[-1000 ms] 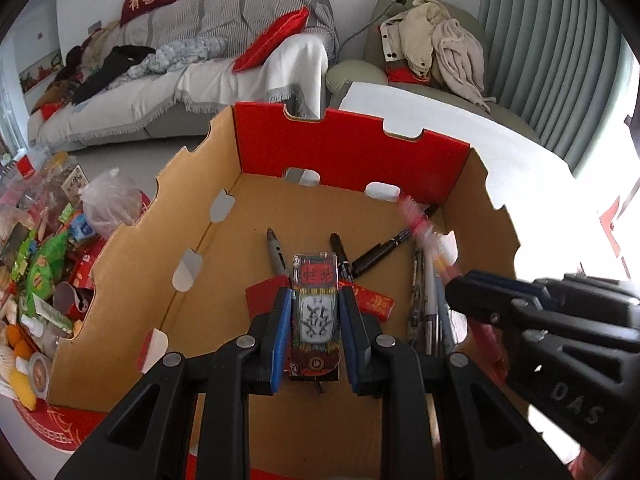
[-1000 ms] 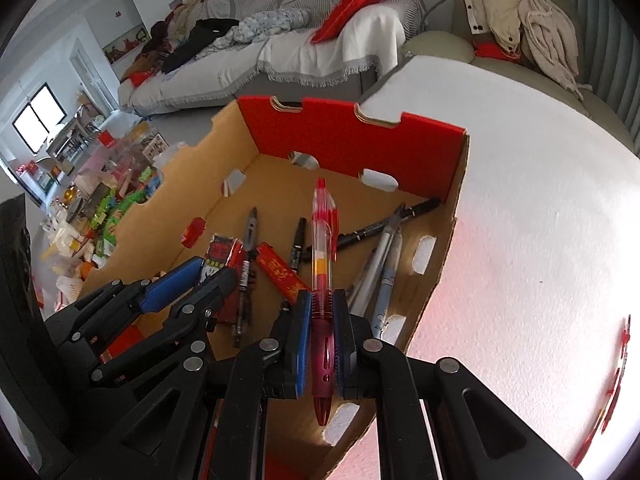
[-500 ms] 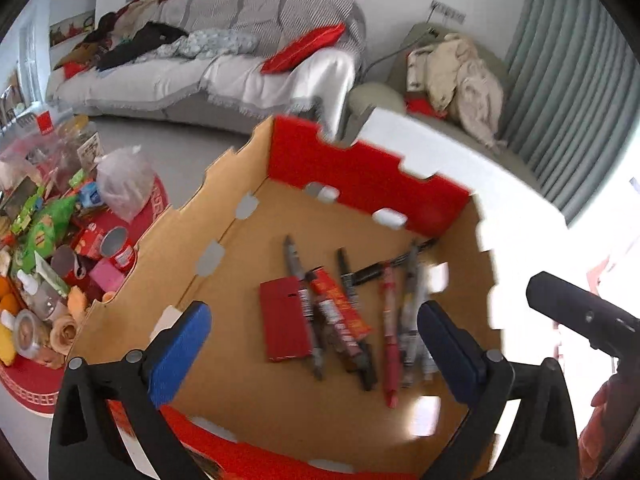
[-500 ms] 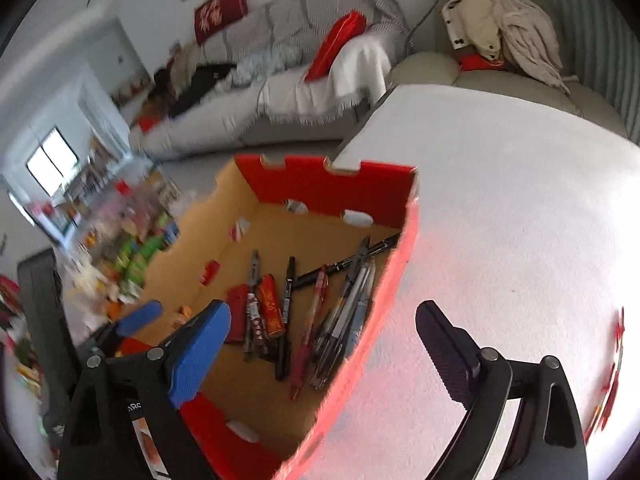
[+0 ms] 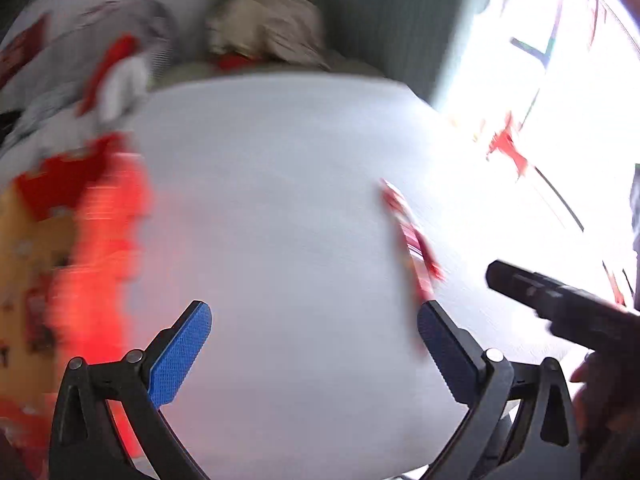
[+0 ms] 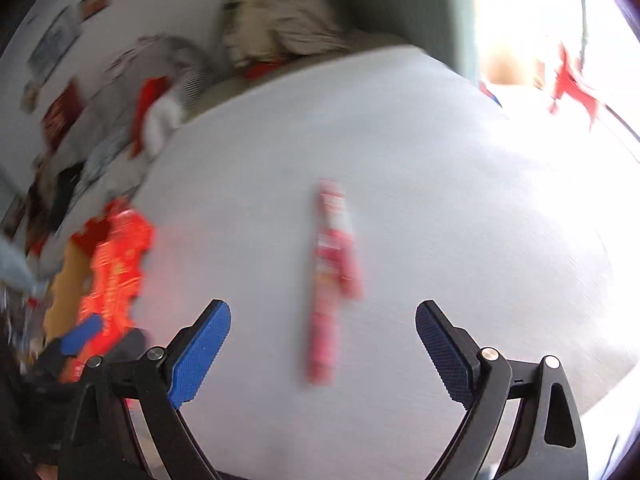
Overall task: Organize rigid objects
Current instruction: 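Move both tools back over the table toward the last red pens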
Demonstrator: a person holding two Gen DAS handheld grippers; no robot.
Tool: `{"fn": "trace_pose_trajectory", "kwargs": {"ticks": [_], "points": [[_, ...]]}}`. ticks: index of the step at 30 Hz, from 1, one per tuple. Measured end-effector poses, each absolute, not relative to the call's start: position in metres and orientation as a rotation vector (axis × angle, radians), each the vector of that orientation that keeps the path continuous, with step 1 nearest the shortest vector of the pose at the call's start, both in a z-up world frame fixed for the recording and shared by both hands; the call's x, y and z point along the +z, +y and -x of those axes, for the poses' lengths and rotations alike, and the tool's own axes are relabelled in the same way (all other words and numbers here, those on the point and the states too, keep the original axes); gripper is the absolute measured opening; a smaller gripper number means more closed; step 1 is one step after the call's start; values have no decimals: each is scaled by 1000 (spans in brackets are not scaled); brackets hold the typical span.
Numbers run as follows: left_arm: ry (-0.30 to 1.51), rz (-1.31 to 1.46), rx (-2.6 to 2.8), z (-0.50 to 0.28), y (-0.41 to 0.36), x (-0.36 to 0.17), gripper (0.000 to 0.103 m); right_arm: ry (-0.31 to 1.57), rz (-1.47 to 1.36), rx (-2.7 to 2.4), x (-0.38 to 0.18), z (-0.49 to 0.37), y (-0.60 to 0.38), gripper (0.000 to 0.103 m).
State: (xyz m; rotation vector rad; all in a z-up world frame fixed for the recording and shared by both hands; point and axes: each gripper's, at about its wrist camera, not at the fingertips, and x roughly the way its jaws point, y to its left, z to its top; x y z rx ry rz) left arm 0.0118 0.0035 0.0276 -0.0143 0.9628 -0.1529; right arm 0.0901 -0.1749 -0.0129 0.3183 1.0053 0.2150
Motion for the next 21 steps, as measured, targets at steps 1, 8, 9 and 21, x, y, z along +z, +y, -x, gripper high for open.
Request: {"fn": "trace_pose_trajectory", "kwargs": {"ticks": [1,8,9,21], "points": [[970,-4,-173,-17,-12,21,103,1011,-338,197,-16,-87,-189,95],[1060,-150,-145,-51,-72,-23,103,1007,-410,157,-19,-75,-238,95],[1070,-156,-139,-55,-73,-26,103,1010,-416,160,-21,-75,-241,95],[1059,-81,65,-85,-19,-36,103,1018,-376,228,-27,-96,-228,95]]}}
